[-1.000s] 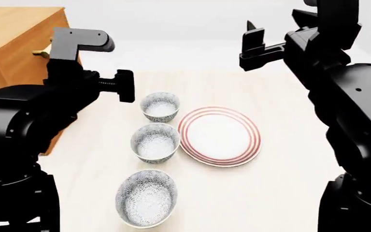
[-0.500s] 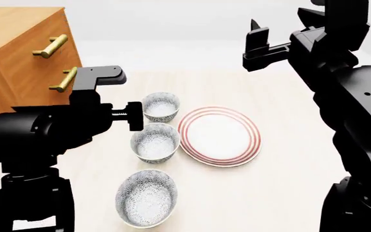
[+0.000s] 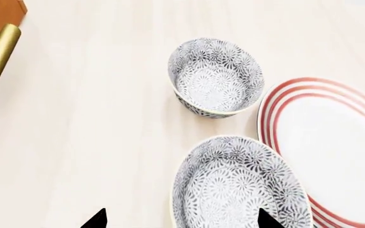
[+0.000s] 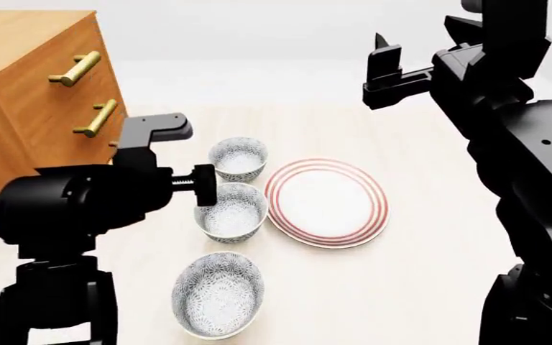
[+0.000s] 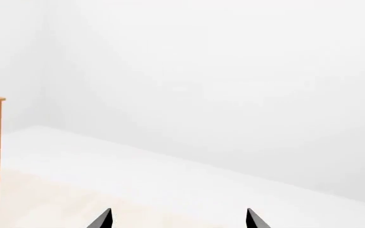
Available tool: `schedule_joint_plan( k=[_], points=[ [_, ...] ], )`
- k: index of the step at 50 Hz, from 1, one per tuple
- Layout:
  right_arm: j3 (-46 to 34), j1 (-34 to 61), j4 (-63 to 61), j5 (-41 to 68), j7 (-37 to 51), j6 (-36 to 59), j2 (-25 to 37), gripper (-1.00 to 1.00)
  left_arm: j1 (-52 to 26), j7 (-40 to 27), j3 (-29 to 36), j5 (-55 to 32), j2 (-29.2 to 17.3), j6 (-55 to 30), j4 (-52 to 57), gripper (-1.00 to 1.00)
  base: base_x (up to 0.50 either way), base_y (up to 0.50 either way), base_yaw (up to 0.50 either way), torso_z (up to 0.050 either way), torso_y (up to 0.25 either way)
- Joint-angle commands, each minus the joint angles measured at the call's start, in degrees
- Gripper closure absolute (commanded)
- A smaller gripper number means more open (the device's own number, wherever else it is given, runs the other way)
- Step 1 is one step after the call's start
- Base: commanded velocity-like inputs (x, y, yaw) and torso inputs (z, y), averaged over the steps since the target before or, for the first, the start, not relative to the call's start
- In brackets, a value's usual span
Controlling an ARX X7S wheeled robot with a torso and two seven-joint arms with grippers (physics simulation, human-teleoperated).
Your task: Stack the bowl in the middle on the bowl at the back.
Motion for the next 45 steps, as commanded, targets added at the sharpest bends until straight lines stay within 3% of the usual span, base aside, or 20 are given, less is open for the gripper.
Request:
schedule_joint_plan(
  k=[1, 45],
  points=[
    [-0.48, 0.00, 0.24, 0.10, 0.19, -0.10, 0.27, -1.00, 0.18, -0.51, -0.16, 0.03, 0.38, 1.69, -2.87, -1.00, 0.00, 0.00, 0.00, 0.000, 0.000],
    [-0.05, -1.04, -0.46, 1.04, 1.24, 0.73, 1.05, -1.00, -1.34, -2.87, 1.92, 3.07, 3.73, 19.62, -26.14, -1.00, 0.00, 0.00, 0.00, 0.000, 0.000]
  ],
)
